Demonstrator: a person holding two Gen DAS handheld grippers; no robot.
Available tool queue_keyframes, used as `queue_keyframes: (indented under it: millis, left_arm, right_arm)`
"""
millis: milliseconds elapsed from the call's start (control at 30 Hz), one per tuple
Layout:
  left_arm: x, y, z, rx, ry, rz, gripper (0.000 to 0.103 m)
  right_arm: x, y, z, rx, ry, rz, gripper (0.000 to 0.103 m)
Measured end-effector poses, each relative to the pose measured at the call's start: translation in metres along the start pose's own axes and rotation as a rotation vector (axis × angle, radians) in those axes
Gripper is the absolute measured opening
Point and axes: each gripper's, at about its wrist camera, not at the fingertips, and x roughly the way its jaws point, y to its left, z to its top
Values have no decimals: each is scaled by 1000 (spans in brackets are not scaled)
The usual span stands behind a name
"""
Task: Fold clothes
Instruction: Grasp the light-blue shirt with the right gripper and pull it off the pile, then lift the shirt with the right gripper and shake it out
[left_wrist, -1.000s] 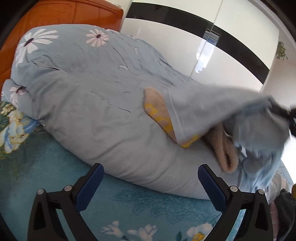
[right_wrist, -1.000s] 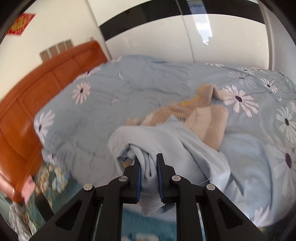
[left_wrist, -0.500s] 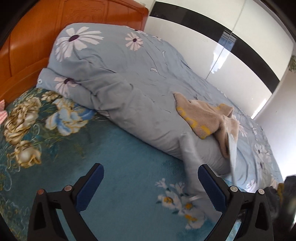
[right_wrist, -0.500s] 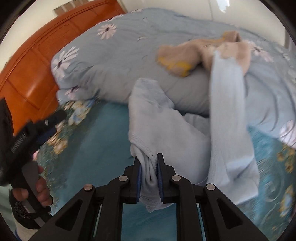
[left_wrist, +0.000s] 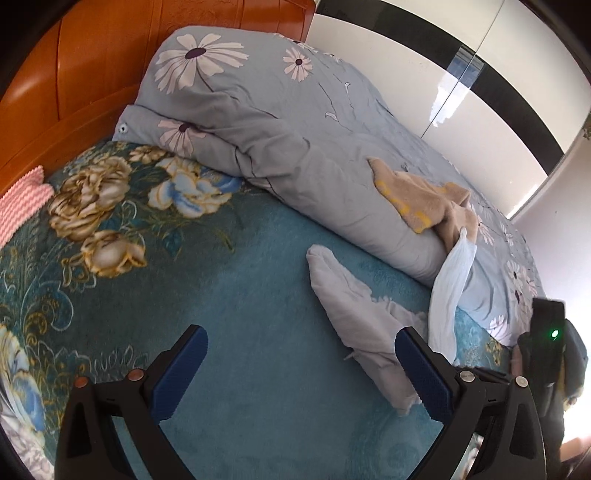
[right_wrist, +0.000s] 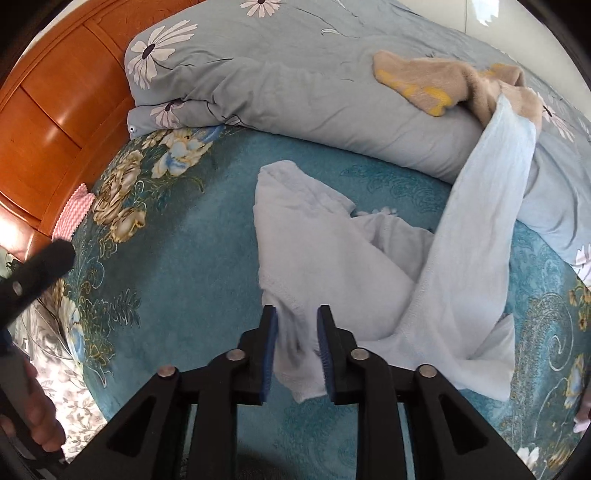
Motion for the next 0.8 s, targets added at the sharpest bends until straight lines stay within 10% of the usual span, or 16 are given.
queue_keyframes:
  millis: [367, 800]
  left_arm:
    - [-2, -18, -25, -13, -13, 24, 103]
    - [29, -15, -41, -87, 99, 17, 103]
  right_arm:
    - [-61, -55, -14, 216, -213, 87, 60]
    - [1, -98, -32, 351, -31, -34, 60]
